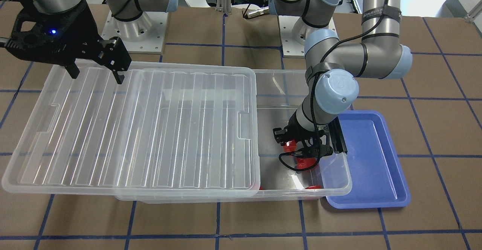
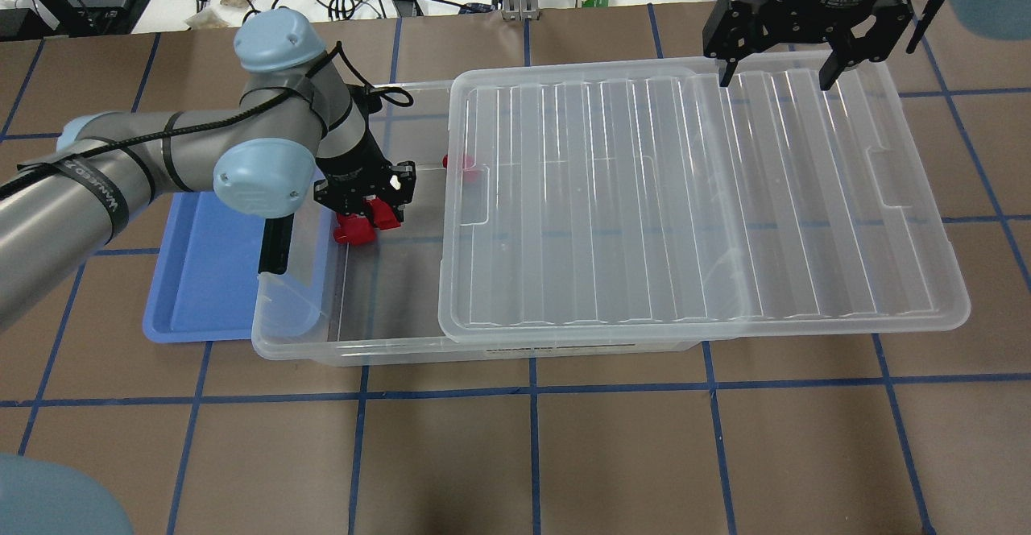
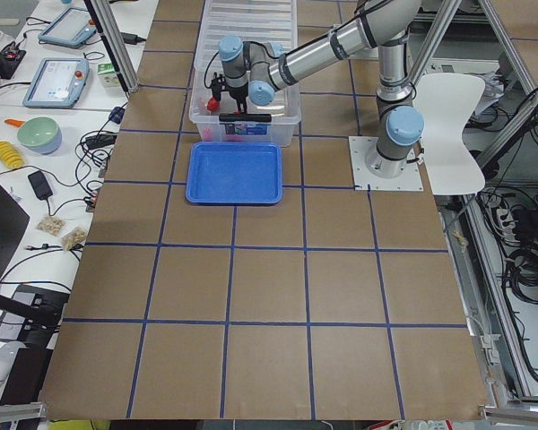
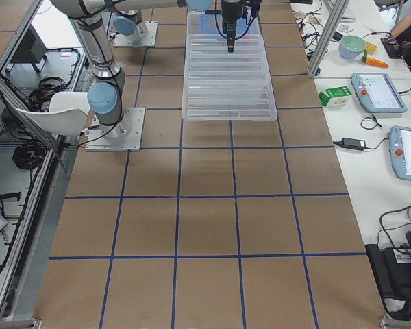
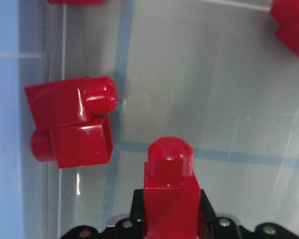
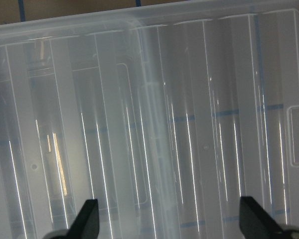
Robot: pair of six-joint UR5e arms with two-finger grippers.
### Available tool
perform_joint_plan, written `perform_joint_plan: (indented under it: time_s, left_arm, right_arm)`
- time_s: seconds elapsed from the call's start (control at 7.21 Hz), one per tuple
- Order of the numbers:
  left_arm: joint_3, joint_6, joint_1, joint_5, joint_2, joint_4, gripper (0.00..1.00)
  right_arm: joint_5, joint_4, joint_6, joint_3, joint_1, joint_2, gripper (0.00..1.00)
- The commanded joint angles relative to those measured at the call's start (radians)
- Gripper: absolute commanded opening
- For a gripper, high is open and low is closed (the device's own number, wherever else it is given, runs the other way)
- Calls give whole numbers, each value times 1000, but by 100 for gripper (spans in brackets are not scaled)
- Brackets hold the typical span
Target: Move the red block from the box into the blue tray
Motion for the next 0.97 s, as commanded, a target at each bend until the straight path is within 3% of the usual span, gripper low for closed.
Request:
perform_joint_plan:
  time_s: [0.0,0.42,0.83]
  left_arm:
    - [135,2,6,6,48,-223,0]
    - [265,58,123,11,74,-403,0]
    - [273,326,292,83,82,-410,0]
  right_arm:
    - [-2,0,-3,0,0,0,100]
    - [-2,-3,-1,0,0,0,100]
    - [-2,-2,-1,-1,0,0,100]
